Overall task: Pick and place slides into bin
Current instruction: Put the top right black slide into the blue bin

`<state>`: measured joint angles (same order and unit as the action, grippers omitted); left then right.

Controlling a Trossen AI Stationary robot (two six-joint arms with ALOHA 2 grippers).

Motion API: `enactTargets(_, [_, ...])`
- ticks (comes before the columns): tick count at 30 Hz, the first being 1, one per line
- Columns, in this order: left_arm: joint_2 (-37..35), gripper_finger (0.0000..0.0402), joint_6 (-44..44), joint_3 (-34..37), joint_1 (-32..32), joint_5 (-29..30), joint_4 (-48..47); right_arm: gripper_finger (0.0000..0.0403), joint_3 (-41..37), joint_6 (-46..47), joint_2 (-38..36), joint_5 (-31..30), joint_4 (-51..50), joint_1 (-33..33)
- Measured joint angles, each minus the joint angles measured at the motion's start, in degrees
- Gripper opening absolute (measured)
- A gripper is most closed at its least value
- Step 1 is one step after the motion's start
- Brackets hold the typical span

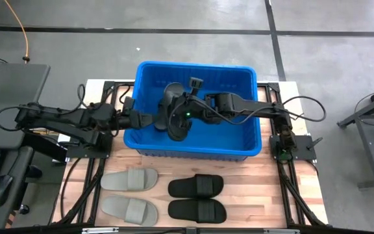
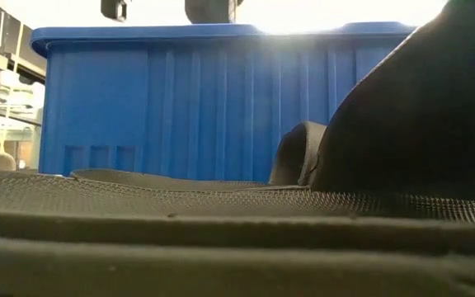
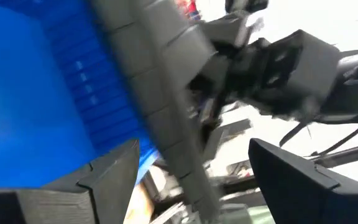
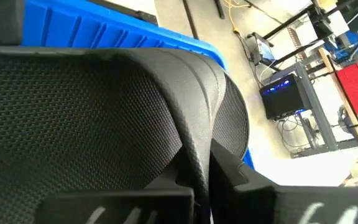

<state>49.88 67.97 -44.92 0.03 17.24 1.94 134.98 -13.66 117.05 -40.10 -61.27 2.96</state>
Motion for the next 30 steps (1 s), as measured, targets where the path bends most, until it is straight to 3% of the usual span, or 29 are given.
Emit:
enactTargets(16, [3.6, 0.0289, 1.3, 0.0, 0.0, 1.2, 0.8, 0.0000, 0.0, -2.0, 2.6, -0.3, 3.7, 0.7])
enactTargets(22, [2.4, 0.0289, 1.3, 0.0, 0.0, -4.2, 1.2, 0.0000, 0.0, -3.0, 2.6, -1.3, 2.2, 0.7])
enactTargets(30, [2.0, 0.0289, 2.0, 0.0, 0.0, -6.6, -4.5, 0.0000, 0.0, -3.3, 2.6, -2.6, 1.2, 0.4])
